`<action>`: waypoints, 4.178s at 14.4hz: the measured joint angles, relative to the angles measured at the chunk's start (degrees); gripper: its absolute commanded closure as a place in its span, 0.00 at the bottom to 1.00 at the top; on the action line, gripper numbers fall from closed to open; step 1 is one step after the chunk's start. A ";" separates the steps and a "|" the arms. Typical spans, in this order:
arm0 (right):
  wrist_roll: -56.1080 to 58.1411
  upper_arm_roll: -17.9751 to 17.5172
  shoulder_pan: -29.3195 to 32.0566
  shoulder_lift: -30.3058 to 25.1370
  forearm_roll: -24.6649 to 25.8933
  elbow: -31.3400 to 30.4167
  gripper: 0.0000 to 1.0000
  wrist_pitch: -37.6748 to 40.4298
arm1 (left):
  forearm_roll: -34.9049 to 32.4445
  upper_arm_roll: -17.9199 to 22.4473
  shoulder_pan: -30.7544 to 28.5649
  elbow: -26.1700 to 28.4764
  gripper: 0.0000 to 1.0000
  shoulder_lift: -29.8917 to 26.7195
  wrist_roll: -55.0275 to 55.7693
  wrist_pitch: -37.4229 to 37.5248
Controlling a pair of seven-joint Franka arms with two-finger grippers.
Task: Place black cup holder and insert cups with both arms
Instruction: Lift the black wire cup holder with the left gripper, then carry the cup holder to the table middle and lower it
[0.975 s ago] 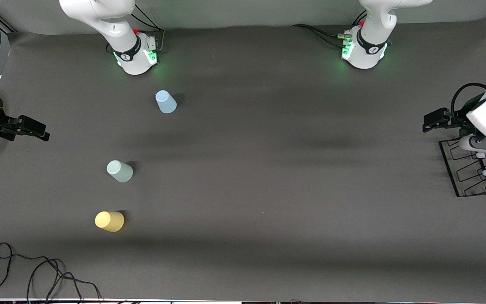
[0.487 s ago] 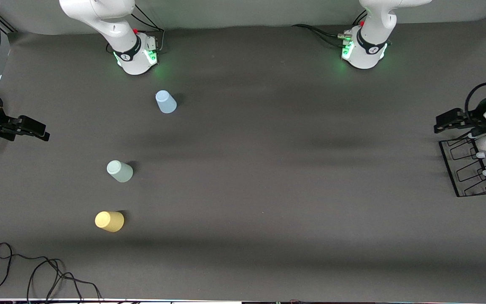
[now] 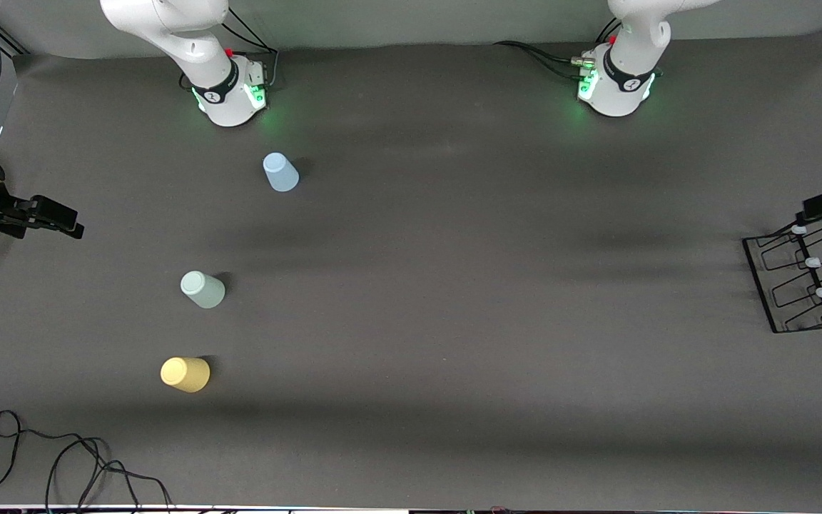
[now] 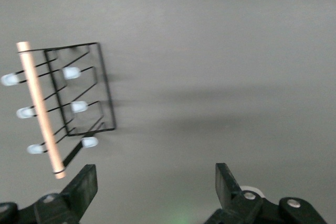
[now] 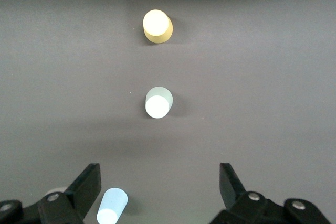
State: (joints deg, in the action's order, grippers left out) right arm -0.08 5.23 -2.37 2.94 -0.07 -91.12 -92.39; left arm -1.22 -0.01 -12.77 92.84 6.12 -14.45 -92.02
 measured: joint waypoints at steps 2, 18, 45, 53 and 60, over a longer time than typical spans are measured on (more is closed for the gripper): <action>0.00 0.00 0.00 0.00 0.00 0.00 0.00 -0.01 | -0.42 0.01 -2.51 -0.01 0.00 1.46 -2.85 -1.42; 0.00 0.04 0.00 0.00 0.00 0.00 0.00 -0.04 | -0.55 0.02 -16.20 0.05 0.65 20.91 -14.52 -18.36; 0.00 0.05 0.00 0.00 -0.09 0.00 0.00 -0.04 | 5.33 -6.94 21.80 -6.80 1.00 19.67 25.34 -10.16; 0.00 0.06 0.00 0.00 -0.13 0.00 0.00 -0.04 | 5.54 -6.98 38.68 -14.25 1.00 25.90 47.74 -14.23; 0.00 0.25 0.00 0.01 -0.15 0.00 0.00 -0.04 | 5.54 -6.93 45.80 -16.47 1.00 29.00 53.69 -17.35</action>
State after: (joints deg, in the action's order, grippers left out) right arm -0.08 5.49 -2.37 2.95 -0.22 -91.12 -92.43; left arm 4.32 -6.94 33.03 76.37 35.12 39.24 -109.36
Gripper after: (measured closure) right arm 0.000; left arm 0.841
